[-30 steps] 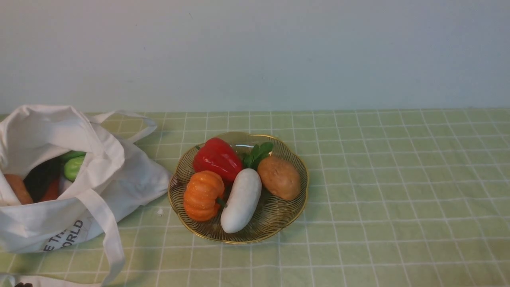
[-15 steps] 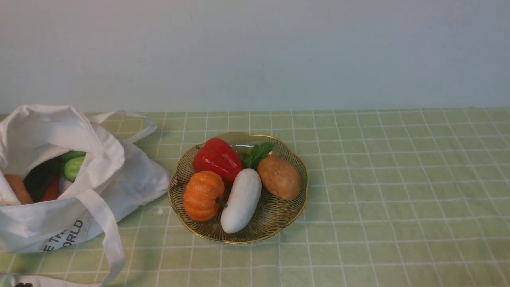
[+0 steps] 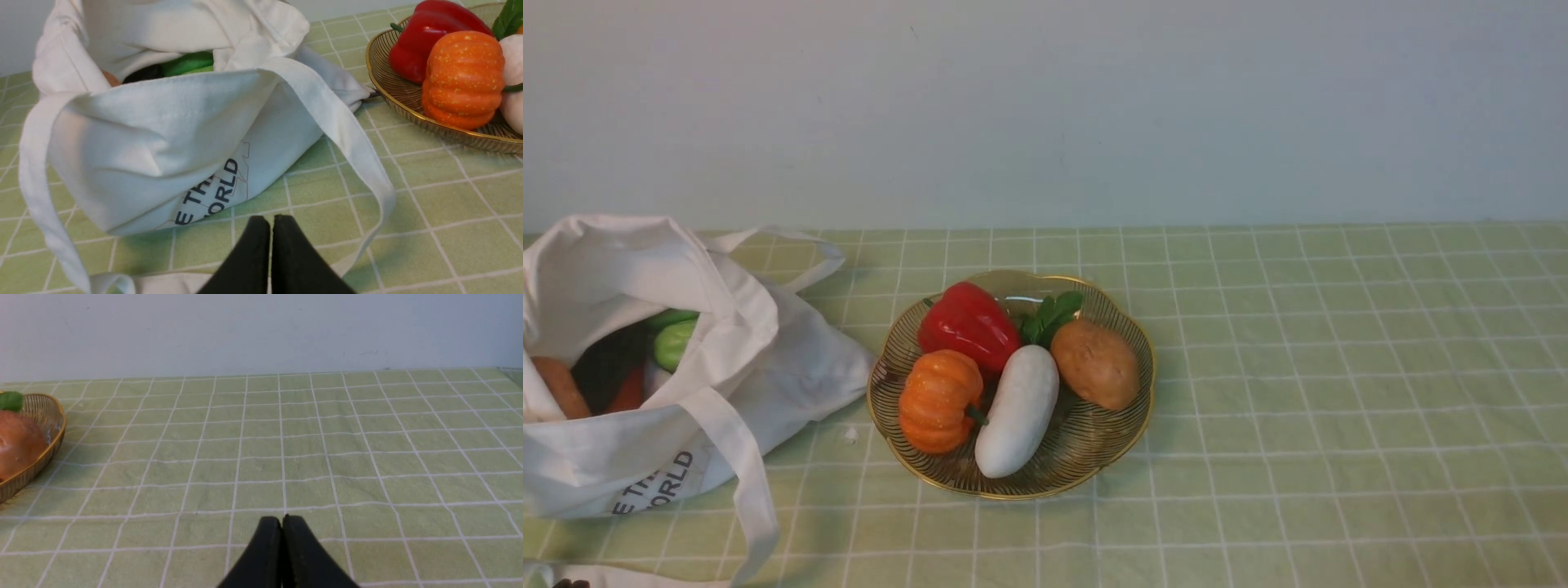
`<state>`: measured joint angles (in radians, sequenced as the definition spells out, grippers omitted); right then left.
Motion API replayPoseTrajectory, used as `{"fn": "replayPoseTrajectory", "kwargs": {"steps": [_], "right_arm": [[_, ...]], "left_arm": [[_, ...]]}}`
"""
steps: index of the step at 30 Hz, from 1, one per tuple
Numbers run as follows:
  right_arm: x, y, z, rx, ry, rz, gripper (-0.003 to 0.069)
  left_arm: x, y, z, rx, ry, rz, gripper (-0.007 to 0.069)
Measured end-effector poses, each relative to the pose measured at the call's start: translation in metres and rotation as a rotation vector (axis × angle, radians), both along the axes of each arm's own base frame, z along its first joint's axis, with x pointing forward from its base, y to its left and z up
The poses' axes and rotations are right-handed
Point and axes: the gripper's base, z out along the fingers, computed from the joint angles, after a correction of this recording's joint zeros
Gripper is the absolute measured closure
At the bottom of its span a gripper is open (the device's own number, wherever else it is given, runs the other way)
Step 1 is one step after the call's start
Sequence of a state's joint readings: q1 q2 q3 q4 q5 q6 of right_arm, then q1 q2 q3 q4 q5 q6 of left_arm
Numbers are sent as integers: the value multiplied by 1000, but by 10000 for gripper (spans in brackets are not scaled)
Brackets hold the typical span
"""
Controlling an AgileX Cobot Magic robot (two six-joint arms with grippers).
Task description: Take vegetables from bag on green coffee tablecloth place on plate.
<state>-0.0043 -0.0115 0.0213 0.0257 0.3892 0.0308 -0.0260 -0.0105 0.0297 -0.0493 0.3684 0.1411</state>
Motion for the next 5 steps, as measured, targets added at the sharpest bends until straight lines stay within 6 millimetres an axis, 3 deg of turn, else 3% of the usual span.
{"fn": "replayPoseTrajectory", "kwargs": {"steps": [5], "right_arm": [[0,0,0,0,0,0,673]], "left_arm": [[0,0,0,0,0,0,629]]}}
